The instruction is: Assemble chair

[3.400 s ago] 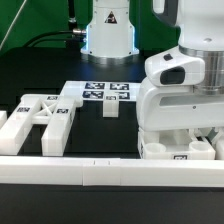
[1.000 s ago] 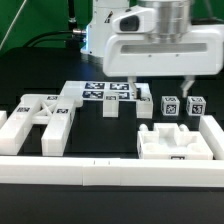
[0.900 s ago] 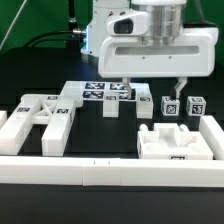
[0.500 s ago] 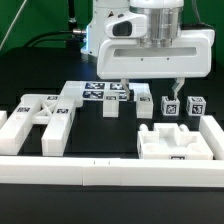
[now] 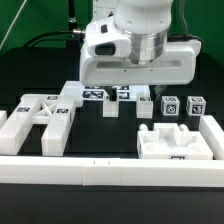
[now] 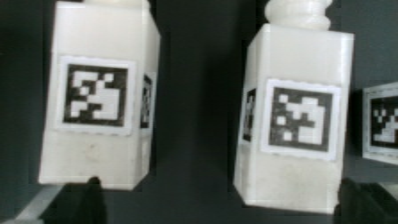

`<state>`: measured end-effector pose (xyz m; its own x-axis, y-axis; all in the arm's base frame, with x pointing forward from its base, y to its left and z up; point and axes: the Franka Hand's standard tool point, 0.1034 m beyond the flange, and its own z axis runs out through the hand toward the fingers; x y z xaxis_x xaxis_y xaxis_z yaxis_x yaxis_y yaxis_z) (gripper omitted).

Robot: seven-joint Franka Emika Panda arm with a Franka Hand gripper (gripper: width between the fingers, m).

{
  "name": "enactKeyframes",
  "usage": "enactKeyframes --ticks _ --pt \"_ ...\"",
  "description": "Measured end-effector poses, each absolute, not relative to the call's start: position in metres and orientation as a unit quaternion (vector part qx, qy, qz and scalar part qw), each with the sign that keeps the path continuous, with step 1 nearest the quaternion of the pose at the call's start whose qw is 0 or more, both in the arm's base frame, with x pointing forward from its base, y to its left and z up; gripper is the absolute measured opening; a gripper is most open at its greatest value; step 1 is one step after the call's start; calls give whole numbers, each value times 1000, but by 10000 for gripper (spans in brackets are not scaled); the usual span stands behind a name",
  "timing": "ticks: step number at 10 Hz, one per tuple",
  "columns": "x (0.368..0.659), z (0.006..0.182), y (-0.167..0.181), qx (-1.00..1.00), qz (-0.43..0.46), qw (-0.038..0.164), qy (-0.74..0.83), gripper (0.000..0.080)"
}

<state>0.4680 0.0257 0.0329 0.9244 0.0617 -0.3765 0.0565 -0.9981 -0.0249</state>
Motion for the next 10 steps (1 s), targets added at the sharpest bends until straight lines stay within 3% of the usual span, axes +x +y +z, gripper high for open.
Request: enactKeyframes --ticks 3,7,10 --pt "463 34 29 -954 298 6 -22 649" --pt "479 37 32 -894 447 -11 17 649" --pt "490 28 39 -888 459 -9 25 649"
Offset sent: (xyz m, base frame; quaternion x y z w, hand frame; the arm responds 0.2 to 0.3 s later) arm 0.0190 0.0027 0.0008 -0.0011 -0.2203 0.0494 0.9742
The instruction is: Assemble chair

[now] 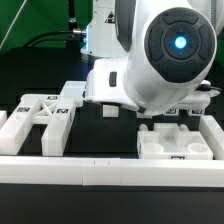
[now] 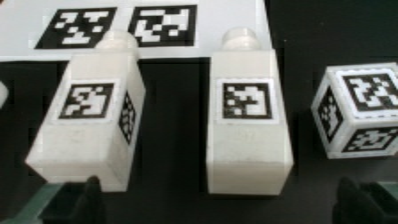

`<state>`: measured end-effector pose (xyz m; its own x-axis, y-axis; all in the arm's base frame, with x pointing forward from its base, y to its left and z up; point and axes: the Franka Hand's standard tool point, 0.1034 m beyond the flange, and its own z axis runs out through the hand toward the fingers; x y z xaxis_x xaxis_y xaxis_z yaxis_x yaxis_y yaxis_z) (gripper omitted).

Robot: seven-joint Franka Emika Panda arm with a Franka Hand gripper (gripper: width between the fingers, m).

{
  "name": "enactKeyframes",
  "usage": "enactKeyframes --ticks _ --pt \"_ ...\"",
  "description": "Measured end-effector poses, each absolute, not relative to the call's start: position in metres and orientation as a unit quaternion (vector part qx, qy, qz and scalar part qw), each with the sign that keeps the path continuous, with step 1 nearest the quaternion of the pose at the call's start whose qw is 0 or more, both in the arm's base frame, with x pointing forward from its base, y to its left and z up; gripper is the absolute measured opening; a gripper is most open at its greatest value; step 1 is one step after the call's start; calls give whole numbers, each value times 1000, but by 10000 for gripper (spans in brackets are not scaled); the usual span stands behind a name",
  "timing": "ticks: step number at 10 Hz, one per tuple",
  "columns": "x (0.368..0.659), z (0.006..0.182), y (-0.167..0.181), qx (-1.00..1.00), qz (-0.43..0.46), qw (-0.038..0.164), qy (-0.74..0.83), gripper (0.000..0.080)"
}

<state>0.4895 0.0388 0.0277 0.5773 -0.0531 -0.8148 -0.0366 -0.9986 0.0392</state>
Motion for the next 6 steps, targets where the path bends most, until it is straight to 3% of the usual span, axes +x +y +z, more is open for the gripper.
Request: enactKeyframes --ticks 6 --pt "489 20 49 896 -443 13 -33 649"
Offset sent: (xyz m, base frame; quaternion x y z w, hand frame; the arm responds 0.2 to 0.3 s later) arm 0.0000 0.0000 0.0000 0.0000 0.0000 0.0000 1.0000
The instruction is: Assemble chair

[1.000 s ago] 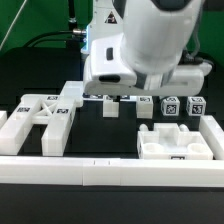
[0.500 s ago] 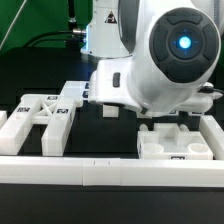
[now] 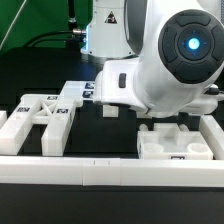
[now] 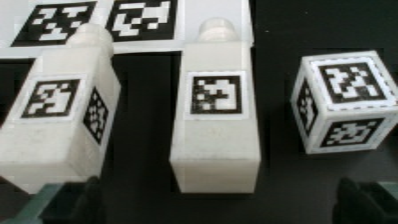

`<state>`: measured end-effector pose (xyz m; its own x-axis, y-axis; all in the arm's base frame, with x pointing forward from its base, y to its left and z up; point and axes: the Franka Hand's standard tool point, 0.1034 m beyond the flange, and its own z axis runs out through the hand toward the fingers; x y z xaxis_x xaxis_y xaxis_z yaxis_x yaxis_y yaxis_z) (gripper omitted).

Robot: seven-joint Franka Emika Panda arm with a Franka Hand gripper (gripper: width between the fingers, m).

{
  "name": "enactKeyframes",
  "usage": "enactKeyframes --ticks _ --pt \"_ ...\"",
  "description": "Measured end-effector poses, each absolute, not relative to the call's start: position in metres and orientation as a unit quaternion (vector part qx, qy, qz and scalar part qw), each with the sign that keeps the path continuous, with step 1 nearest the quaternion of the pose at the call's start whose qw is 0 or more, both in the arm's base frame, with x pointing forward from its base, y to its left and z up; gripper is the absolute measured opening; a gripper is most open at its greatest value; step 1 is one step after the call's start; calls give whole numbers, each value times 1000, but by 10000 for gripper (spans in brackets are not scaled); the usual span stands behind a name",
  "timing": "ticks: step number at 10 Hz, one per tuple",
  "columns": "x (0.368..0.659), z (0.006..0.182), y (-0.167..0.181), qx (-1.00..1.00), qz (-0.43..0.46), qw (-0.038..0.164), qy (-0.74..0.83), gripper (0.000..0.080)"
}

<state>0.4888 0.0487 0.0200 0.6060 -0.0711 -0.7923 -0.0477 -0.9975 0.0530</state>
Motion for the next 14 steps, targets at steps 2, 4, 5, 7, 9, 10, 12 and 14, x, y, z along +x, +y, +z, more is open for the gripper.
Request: enactKeyframes --ticks 2,4,5,7,9,10,12,14 --pt "482 16 52 910 -413 -7 -35 649" --pt "479 15 54 912 -409 -6 -39 649" --pt "478 15 53 912 -409 -6 -39 649" --pt "475 13 48 916 -399 -17 -31 649" --pt "463 11 46 914 -405 -17 -33 649" --pt "460 9 47 914 -403 -16 -33 649" --pt "452 6 49 915 -403 -14 -31 649" --pt "451 5 51 915 -403 -13 -28 527"
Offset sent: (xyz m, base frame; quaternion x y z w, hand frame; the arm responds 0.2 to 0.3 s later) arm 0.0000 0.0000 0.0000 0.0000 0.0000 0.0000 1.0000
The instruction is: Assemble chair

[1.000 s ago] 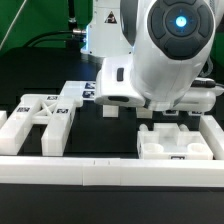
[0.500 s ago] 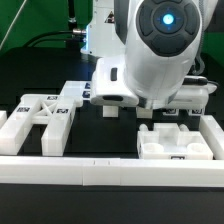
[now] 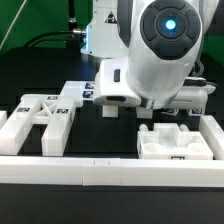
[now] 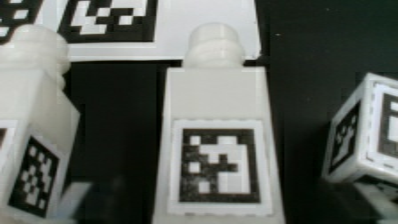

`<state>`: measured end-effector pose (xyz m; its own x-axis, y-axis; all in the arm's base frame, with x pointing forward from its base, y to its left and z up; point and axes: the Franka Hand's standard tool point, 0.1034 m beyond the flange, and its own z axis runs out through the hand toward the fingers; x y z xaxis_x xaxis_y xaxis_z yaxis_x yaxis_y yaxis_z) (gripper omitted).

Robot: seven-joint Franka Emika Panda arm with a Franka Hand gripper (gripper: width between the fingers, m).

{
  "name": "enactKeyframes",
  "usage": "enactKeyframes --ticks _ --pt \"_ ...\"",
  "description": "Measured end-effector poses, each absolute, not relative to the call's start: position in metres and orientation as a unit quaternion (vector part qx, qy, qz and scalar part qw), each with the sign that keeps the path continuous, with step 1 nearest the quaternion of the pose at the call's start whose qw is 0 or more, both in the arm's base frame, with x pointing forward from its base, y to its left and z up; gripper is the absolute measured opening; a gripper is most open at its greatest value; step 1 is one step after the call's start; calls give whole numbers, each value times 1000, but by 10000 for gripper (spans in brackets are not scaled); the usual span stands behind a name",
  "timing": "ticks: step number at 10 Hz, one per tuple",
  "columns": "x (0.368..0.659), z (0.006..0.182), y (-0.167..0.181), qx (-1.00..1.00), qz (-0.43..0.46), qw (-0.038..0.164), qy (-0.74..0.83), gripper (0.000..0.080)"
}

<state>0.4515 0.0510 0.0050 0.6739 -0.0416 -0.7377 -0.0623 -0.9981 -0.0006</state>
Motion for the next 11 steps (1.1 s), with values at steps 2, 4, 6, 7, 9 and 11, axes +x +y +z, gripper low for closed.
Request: enactKeyframes --ticks 2,4,6,7,9,11 --pt "452 5 51 -915 402 13 29 285" --pt "454 6 50 -916 401 13 29 285" --pt "467 16 51 -918 396 14 26 285" --pt "478 29 53 -917 398 15 24 285" --pt "502 55 56 -919 393 17 13 285" --pt "510 60 51 -924 380 16 -33 285"
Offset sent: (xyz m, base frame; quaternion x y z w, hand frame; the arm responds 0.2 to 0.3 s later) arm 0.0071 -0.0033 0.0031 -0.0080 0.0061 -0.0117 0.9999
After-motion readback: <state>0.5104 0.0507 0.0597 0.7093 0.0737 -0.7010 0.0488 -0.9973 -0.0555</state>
